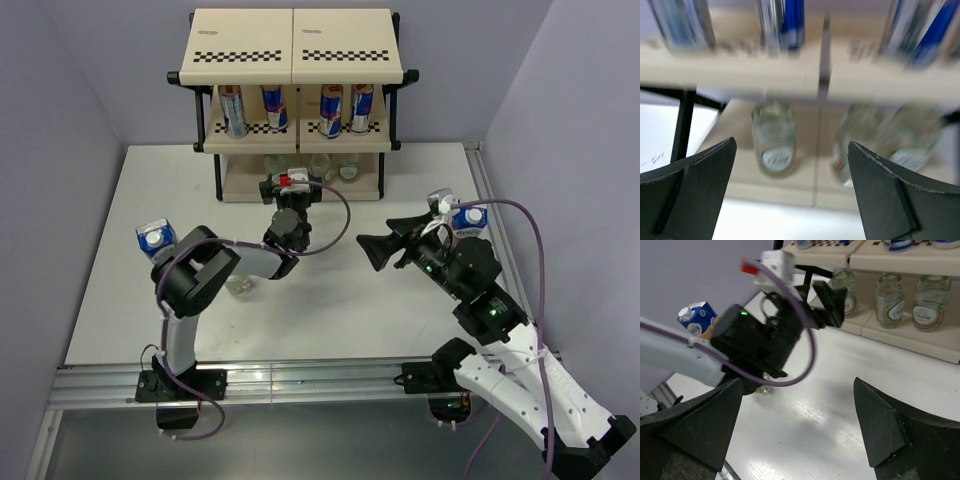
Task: Place and organize the beverage onto the shelf
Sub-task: Pick up the drink from the center of the board, then place the drink on the shelf.
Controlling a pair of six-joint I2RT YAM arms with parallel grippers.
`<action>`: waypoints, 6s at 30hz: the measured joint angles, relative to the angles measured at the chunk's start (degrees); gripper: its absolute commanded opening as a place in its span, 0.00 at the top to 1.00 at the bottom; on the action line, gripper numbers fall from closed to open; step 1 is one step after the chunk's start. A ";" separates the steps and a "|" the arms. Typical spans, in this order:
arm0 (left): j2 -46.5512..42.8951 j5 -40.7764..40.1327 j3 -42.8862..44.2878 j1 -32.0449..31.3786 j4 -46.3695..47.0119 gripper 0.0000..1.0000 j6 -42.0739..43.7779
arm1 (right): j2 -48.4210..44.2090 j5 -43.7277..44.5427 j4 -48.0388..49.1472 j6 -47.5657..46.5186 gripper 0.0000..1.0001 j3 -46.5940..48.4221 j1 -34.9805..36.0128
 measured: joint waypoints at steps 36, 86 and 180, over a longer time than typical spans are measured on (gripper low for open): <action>-76.00 9.44 6.51 -10.60 -126.81 0.01 -49.35 | 28.46 -4.96 15.85 -4.24 0.07 2.58 22.29; -60.50 -12.96 -31.39 -9.20 -84.17 0.07 -59.01 | 16.65 8.96 7.13 -4.72 0.05 -3.30 22.49; -4.48 19.91 6.78 24.13 -35.01 0.87 -20.96 | 0.59 11.43 4.46 -8.24 0.04 -6.38 22.38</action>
